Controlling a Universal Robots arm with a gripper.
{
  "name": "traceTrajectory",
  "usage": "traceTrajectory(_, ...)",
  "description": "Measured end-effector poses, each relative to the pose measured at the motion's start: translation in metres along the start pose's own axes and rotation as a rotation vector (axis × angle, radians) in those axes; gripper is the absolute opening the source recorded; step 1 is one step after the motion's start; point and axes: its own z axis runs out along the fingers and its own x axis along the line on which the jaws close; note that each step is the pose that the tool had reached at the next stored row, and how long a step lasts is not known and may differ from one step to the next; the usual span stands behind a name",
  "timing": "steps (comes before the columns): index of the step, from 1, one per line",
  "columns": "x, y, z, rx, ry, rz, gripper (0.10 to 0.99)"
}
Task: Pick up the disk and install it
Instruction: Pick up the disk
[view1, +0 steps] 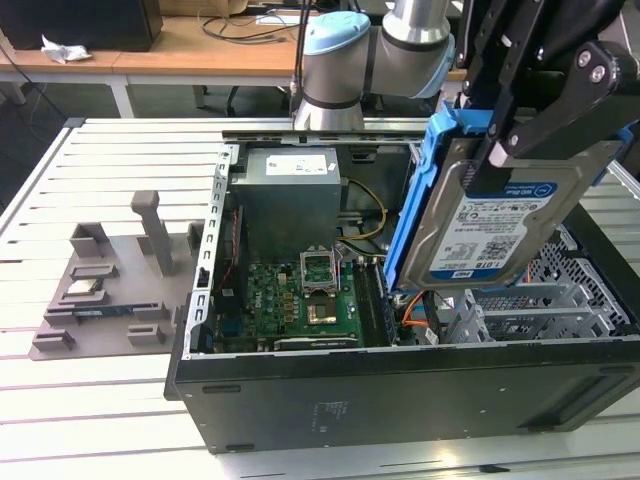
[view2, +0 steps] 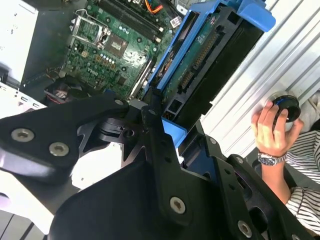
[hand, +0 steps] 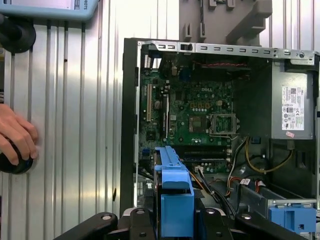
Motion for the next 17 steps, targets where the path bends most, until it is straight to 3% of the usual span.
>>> traceTrajectory(6, -0.0006, -0.0127, 0.0029, 0.000, 0.0008, 0.000, 0.369)
traceTrajectory(15, -0.0005, -0.0238, 0.0093, 0.000, 0.0009, 0.000, 0.369)
traceTrajectory(17, -0.0013, -0.0320, 0.0125, 0.000, 0.0011, 0.000, 0.369)
